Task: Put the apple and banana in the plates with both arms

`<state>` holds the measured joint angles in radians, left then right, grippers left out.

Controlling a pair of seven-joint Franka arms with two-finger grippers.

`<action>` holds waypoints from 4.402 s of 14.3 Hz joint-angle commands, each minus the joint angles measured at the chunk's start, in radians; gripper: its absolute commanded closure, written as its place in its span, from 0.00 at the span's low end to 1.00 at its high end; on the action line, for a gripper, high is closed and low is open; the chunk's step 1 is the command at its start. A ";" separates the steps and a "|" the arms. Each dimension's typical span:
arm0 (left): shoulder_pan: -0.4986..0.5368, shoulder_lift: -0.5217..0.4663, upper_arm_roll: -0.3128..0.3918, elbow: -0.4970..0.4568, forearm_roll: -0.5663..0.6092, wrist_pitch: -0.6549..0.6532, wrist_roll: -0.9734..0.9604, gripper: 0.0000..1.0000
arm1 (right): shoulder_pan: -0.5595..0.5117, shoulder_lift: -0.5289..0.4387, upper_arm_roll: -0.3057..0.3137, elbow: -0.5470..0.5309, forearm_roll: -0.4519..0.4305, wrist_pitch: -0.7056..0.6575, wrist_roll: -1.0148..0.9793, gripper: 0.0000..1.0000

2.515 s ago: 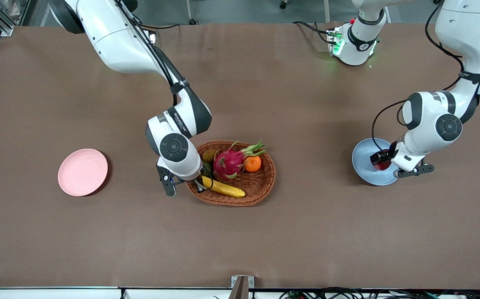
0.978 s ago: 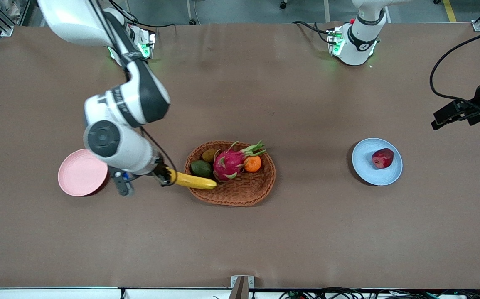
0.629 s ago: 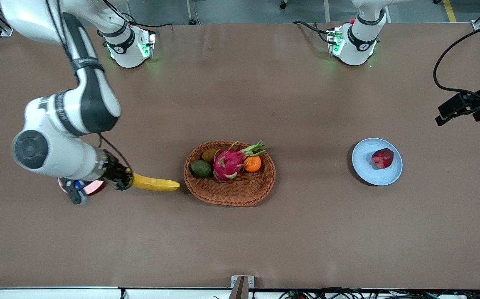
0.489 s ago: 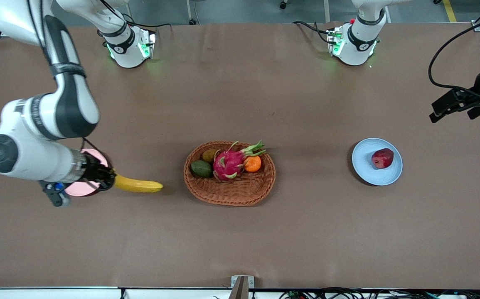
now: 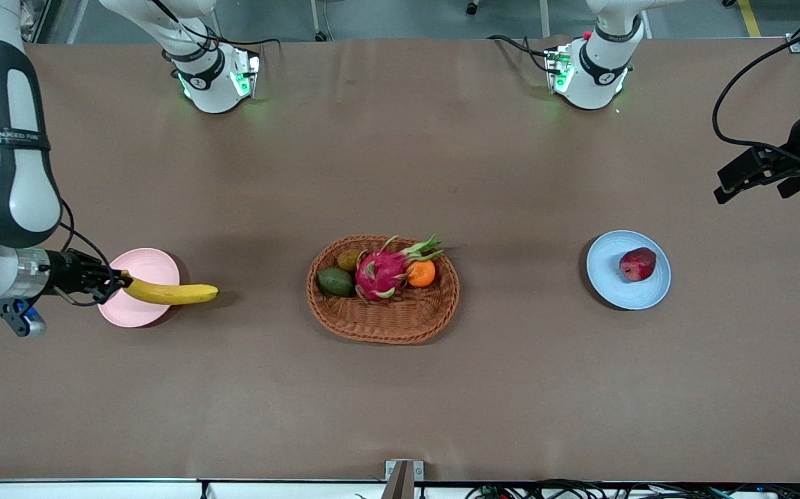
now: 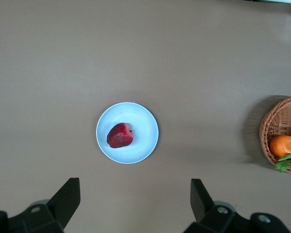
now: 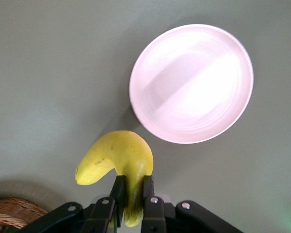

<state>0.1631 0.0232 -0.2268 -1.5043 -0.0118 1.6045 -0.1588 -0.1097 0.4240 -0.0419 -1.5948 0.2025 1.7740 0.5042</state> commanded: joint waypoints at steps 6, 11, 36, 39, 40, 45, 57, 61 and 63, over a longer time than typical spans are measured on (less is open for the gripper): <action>-0.029 -0.005 0.036 0.006 -0.008 -0.021 0.001 0.00 | -0.197 -0.042 0.017 -0.108 0.064 0.068 -0.332 1.00; -0.158 -0.003 0.182 0.007 -0.013 -0.023 0.002 0.00 | -0.255 0.035 0.017 -0.106 0.155 0.134 -0.455 1.00; -0.146 -0.019 0.175 0.006 -0.002 -0.064 0.021 0.00 | -0.065 -0.079 0.017 -0.050 -0.125 0.093 -0.469 0.00; -0.148 -0.019 0.175 0.007 -0.003 -0.061 0.084 0.00 | -0.005 -0.132 0.019 0.017 -0.208 -0.028 -0.558 0.00; -0.148 -0.019 0.176 0.007 -0.007 -0.061 0.073 0.00 | -0.004 -0.134 0.019 0.065 -0.209 -0.094 -0.578 0.00; -0.146 -0.019 0.179 0.007 -0.014 -0.063 0.070 0.00 | 0.008 -0.126 0.017 0.271 -0.207 -0.300 -0.578 0.00; -0.148 -0.019 0.178 0.009 -0.019 -0.055 0.070 0.00 | 0.025 -0.224 0.019 0.208 -0.196 -0.334 -0.582 0.00; -0.148 -0.019 0.181 0.009 -0.025 -0.055 0.068 0.00 | 0.071 -0.289 0.002 0.155 -0.205 -0.326 -0.582 0.00; -0.148 -0.019 0.178 0.009 -0.027 -0.055 0.068 0.00 | 0.099 -0.323 -0.007 0.119 -0.245 -0.306 -0.579 0.00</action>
<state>0.0158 0.0169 -0.0499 -1.4996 -0.0216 1.5602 -0.1011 -0.0508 0.1726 -0.0276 -1.3879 -0.0006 1.4363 -0.0713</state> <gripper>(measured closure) 0.000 0.000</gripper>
